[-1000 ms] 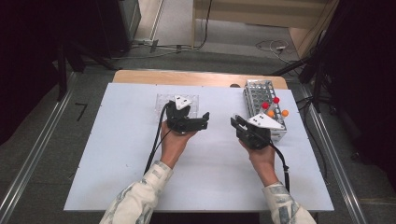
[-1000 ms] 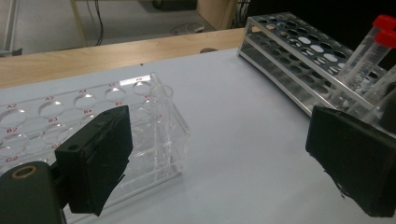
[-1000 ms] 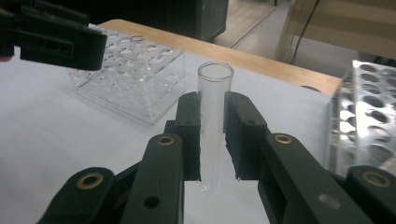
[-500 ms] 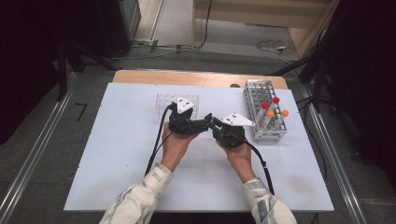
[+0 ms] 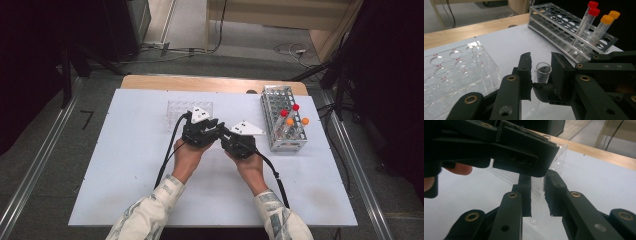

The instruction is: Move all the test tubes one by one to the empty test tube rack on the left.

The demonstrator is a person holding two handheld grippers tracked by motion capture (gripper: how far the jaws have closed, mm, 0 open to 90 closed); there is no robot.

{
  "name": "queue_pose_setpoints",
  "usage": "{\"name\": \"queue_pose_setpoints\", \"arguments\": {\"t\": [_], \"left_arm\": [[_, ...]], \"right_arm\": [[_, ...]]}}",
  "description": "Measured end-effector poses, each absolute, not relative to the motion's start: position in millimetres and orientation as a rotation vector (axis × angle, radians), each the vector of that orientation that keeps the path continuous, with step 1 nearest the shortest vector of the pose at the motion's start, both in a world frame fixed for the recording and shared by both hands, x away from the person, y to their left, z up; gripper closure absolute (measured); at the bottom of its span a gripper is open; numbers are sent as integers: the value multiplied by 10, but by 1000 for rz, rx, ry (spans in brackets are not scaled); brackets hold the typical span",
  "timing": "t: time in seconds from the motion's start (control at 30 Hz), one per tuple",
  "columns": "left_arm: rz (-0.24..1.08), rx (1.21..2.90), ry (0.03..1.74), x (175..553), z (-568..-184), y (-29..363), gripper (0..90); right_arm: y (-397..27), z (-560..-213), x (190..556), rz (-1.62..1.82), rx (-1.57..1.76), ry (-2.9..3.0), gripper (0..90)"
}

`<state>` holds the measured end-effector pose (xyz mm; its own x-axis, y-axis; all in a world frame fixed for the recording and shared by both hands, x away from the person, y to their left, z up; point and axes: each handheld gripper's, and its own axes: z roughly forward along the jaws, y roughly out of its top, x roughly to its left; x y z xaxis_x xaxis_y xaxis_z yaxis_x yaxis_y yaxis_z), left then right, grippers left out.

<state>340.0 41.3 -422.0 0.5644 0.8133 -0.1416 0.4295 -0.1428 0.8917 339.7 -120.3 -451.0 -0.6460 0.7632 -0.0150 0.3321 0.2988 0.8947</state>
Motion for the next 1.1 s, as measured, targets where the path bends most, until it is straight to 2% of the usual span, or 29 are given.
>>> {"name": "queue_pose_setpoints", "arguments": {"t": [0.07,0.37,0.43,0.5,0.53,0.57,0.8,1.1], "left_arm": [[465,1770,1028,3400,-4226,402,753],[463,1763,1034,3400,-4216,409,768],[468,1761,1031,3397,-4207,415,769],[472,1752,1032,3396,-4184,427,769],[479,1745,1031,3399,-4169,439,769],[484,1736,1034,3401,-4151,451,769],[520,1691,1049,3431,-4007,590,769],[605,1643,1095,3489,-3856,783,770]], "right_arm": [[-1205,-4513,3401,1305,978,2132,731],[-1208,-4505,3400,1310,977,2131,723],[-1209,-4502,3400,1315,978,2135,664],[-1216,-4497,3403,1321,976,2150,566],[-1229,-4494,3407,1316,978,2173,487],[-1240,-4493,3405,1307,977,2185,463],[-1324,-4437,3359,1259,951,2214,387],[-1457,-4404,3249,1255,929,2203,367]]}}
